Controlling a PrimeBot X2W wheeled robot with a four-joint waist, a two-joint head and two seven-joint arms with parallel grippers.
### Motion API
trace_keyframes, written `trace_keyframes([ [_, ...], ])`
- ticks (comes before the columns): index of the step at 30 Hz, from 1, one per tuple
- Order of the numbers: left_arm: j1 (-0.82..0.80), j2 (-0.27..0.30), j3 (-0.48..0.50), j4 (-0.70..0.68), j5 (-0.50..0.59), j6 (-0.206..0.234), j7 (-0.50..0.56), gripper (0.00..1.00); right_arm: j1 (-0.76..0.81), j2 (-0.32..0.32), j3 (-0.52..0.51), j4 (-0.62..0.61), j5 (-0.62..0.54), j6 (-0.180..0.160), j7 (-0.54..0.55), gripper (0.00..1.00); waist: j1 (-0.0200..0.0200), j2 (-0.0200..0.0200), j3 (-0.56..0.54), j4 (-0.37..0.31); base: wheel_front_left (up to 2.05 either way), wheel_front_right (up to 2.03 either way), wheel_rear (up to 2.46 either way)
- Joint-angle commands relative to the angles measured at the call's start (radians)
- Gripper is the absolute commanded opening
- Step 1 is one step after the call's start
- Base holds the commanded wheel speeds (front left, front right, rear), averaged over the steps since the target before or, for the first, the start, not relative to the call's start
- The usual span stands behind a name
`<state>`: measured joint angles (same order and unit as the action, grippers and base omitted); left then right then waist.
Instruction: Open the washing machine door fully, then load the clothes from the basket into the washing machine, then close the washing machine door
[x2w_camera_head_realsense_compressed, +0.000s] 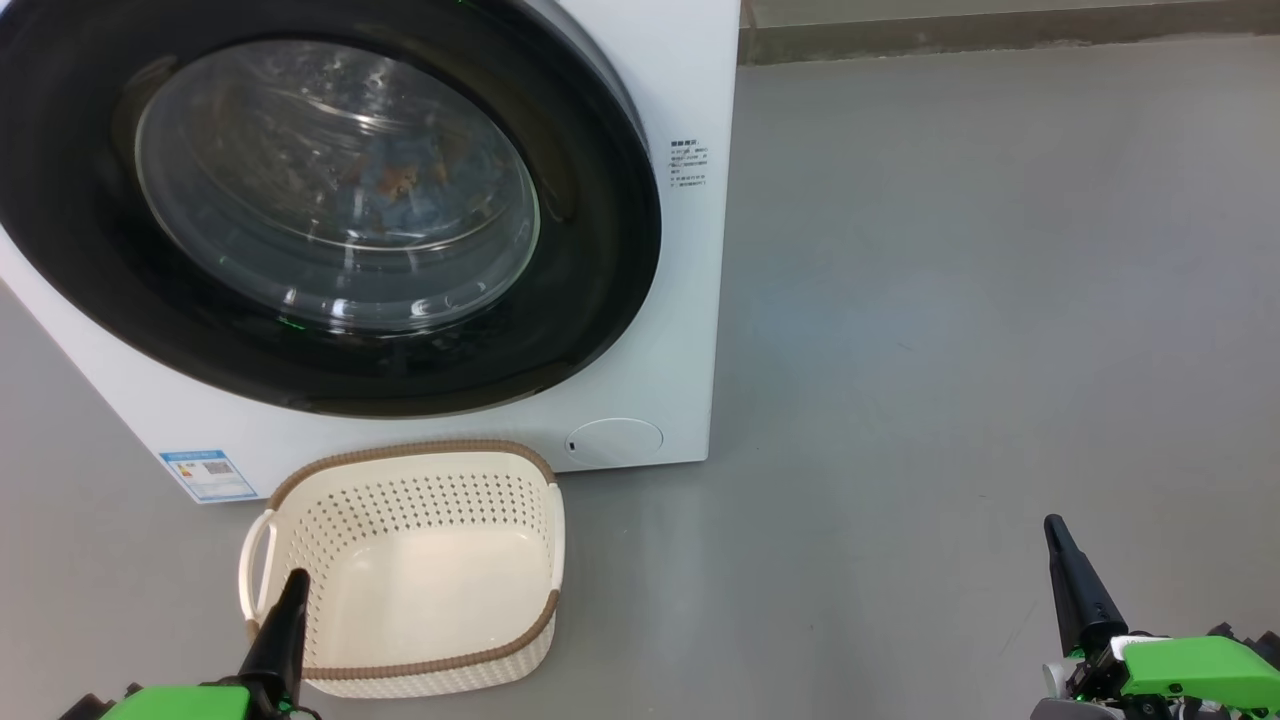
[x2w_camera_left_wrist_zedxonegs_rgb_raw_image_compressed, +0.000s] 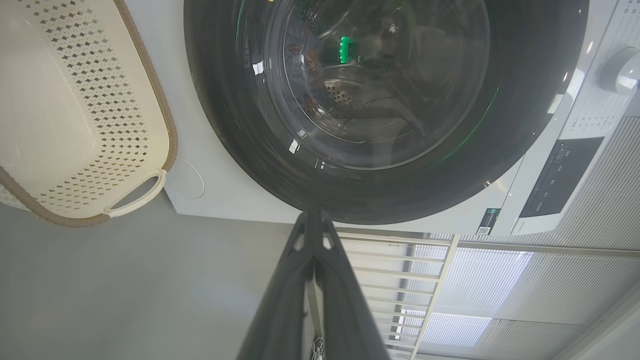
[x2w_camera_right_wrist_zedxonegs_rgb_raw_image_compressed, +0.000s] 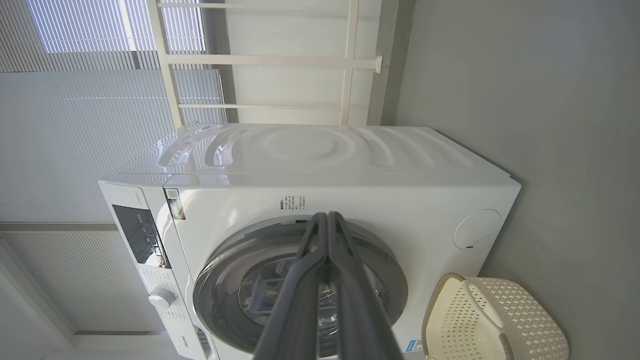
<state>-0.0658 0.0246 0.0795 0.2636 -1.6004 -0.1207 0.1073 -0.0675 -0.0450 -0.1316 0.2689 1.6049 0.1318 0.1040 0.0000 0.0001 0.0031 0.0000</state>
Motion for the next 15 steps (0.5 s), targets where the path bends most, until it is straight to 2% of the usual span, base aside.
trace_keyframes([
  [1, -0.042, 0.026, 0.034, -0.018, -0.008, -0.010, 0.006, 0.00, -0.040, -0.009, 0.022, -0.024, 0.008, -0.001, 0.005, 0.00, 0.0000, -0.0001, 0.000, 0.000, 0.00, 0.00, 0.00],
  [15, -0.042, 0.026, 0.034, -0.018, -0.008, -0.010, 0.006, 0.00, -0.040, -0.008, 0.021, -0.024, 0.007, -0.001, 0.006, 0.00, 0.0000, -0.0001, 0.000, 0.000, 0.00, 0.00, 0.00],
])
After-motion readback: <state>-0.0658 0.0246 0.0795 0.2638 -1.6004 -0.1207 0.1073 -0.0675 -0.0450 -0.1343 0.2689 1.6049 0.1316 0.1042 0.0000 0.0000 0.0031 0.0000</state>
